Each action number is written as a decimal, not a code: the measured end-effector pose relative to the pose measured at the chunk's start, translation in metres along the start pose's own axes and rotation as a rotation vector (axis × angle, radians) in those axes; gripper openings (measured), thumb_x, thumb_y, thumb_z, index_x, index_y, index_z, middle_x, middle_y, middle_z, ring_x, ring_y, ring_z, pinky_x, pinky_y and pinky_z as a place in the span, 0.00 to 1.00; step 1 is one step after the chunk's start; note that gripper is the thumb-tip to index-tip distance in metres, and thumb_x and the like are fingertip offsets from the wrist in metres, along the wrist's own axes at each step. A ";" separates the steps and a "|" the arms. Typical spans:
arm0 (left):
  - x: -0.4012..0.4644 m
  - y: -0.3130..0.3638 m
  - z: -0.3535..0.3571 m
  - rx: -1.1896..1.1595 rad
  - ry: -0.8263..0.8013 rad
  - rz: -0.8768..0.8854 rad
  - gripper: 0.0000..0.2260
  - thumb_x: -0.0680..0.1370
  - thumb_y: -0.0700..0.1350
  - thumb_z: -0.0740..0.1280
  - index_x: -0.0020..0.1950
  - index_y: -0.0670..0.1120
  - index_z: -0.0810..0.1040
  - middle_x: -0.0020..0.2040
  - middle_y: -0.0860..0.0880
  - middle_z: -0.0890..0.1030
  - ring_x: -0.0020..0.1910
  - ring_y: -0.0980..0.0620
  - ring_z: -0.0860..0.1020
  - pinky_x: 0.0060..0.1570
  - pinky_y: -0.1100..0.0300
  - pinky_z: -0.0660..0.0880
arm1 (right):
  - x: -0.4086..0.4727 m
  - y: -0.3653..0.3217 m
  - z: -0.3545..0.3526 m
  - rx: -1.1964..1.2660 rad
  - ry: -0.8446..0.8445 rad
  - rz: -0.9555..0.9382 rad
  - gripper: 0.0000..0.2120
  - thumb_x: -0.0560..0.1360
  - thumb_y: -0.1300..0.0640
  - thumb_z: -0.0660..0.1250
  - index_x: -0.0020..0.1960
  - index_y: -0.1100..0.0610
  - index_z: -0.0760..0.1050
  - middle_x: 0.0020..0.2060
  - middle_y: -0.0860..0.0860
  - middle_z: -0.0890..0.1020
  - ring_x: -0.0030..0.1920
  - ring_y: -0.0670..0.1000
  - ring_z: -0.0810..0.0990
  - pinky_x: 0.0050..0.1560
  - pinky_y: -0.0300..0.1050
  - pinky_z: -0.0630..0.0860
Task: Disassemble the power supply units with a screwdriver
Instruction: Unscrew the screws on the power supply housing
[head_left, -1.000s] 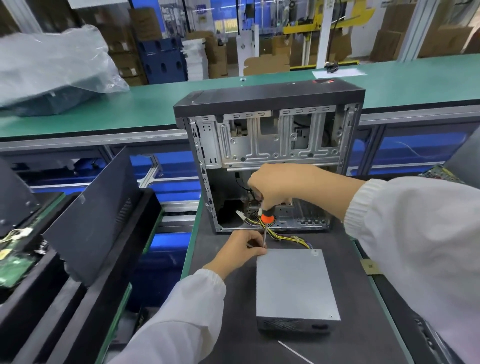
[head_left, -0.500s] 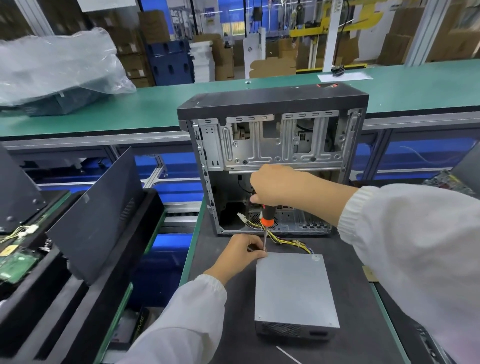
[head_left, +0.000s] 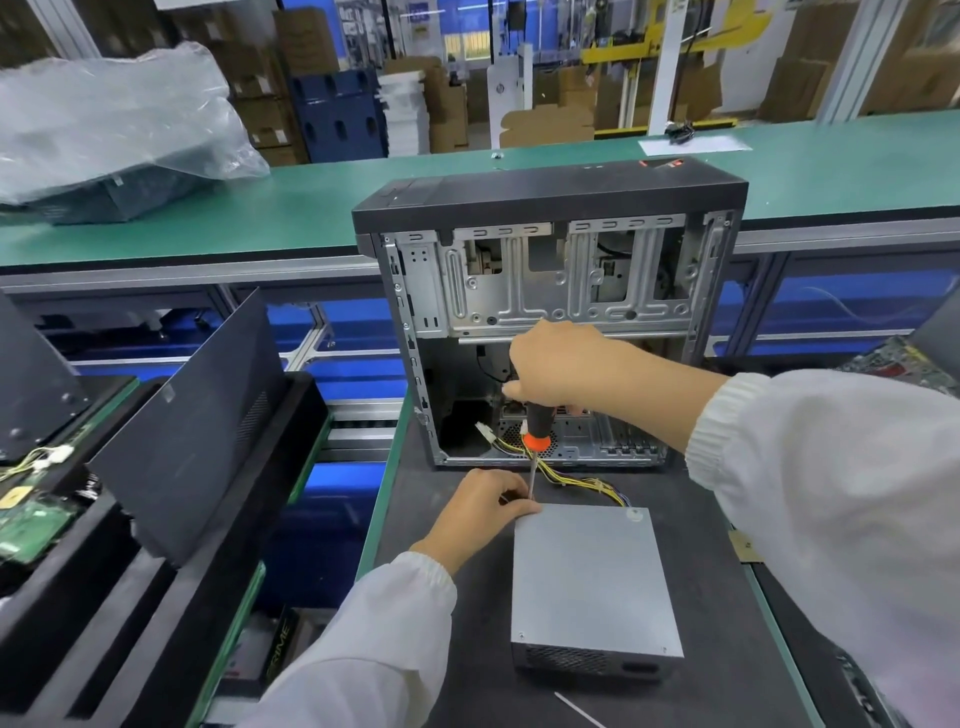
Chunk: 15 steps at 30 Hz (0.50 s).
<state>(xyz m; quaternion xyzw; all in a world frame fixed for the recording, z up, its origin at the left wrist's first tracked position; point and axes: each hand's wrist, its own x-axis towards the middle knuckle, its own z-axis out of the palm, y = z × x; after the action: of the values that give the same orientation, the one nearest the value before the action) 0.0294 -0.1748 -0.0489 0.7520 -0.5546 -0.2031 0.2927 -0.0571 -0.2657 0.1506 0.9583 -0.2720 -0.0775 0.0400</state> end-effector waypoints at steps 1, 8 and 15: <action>0.000 0.000 0.000 0.028 0.007 0.005 0.09 0.76 0.49 0.71 0.51 0.45 0.84 0.45 0.52 0.82 0.44 0.57 0.77 0.49 0.67 0.72 | 0.000 0.002 -0.002 0.028 -0.046 -0.028 0.17 0.79 0.49 0.62 0.38 0.59 0.68 0.30 0.51 0.72 0.25 0.49 0.73 0.25 0.41 0.68; -0.002 0.005 0.004 0.204 0.085 0.041 0.12 0.77 0.54 0.68 0.48 0.45 0.81 0.45 0.49 0.82 0.41 0.56 0.73 0.44 0.65 0.68 | -0.005 0.007 -0.011 0.185 -0.239 -0.170 0.07 0.73 0.65 0.70 0.50 0.58 0.78 0.47 0.54 0.78 0.39 0.55 0.82 0.29 0.38 0.72; 0.000 0.008 0.000 0.270 0.163 0.022 0.11 0.78 0.53 0.67 0.47 0.45 0.78 0.45 0.48 0.81 0.43 0.51 0.77 0.43 0.63 0.70 | -0.005 0.014 -0.019 0.247 -0.226 -0.157 0.08 0.72 0.66 0.70 0.49 0.56 0.79 0.47 0.54 0.79 0.46 0.58 0.83 0.32 0.39 0.73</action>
<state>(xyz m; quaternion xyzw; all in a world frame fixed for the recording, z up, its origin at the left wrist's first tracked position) 0.0235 -0.1767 -0.0437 0.7923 -0.5595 -0.0615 0.2353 -0.0654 -0.2742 0.1712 0.9595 -0.2064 -0.1535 -0.1149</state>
